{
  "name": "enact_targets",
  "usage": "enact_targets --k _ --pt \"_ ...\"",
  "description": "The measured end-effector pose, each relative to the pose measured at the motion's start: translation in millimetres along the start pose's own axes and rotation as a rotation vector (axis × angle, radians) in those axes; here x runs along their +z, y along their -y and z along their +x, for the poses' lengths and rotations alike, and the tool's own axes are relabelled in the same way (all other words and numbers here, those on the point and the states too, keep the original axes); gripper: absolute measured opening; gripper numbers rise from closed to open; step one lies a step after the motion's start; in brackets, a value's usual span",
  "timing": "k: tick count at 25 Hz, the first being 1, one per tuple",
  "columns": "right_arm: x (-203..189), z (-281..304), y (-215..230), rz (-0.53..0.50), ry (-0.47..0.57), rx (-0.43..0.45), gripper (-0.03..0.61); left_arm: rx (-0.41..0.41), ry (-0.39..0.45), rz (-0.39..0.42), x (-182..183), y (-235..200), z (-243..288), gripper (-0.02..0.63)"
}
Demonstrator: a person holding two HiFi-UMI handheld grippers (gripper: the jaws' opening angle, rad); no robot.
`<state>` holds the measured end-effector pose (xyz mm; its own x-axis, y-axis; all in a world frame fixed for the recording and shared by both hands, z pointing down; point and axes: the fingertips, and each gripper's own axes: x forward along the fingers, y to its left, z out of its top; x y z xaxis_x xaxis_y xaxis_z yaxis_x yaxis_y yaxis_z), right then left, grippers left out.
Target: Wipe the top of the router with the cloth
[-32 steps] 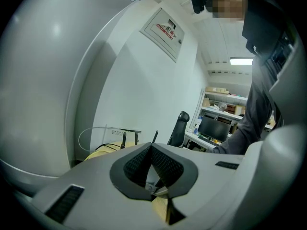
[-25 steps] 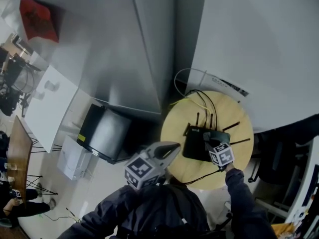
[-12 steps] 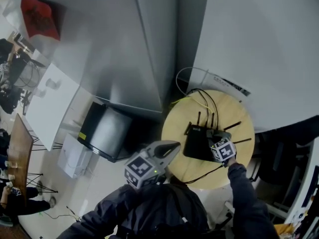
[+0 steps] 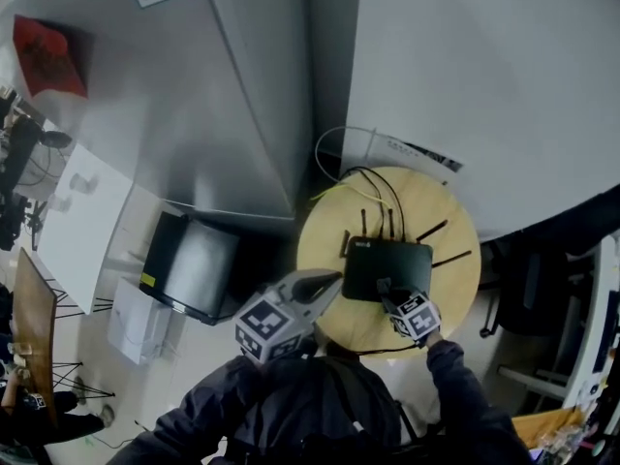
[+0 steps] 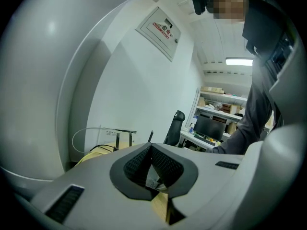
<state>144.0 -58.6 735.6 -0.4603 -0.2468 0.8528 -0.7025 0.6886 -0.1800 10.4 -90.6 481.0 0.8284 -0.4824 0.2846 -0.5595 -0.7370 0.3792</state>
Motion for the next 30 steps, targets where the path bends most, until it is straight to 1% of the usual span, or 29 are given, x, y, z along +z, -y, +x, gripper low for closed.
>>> enact_targets --k 5,7,10,15,17,20,23,25,30 --pt "-12.0 -4.0 -14.7 0.000 -0.027 0.035 0.069 -0.030 -0.015 0.008 -2.5 6.0 9.1 -0.008" --pt "-8.4 -7.9 -7.0 -0.005 -0.014 0.022 0.069 -0.036 -0.017 0.013 -2.9 7.9 11.7 -0.008" --pt "3.9 -18.4 30.4 0.023 0.024 -0.072 0.069 -0.031 -0.014 0.015 0.4 9.1 13.5 -0.008" --pt "19.7 -19.9 99.0 0.034 0.022 -0.250 0.069 -0.002 -0.034 0.000 -3.9 5.9 10.2 -0.008" --pt "25.6 -16.3 114.6 0.035 0.021 -0.297 0.069 0.012 -0.032 -0.010 -2.3 4.6 8.8 -0.008" --pt "33.4 -10.8 128.3 0.023 0.010 -0.339 0.069 0.026 -0.024 -0.019 -1.2 1.6 7.2 -0.008" --pt "33.9 -8.9 128.3 -0.011 -0.020 -0.337 0.069 0.038 -0.004 -0.009 2.1 -1.3 8.2 -0.008" --pt "28.3 -9.8 121.9 -0.028 -0.041 -0.316 0.069 0.033 -0.011 -0.013 2.0 0.1 9.2 -0.008" --pt "-0.1 -17.3 89.3 0.010 -0.065 -0.226 0.069 -0.001 -0.005 -0.006 2.1 6.0 15.4 -0.008"
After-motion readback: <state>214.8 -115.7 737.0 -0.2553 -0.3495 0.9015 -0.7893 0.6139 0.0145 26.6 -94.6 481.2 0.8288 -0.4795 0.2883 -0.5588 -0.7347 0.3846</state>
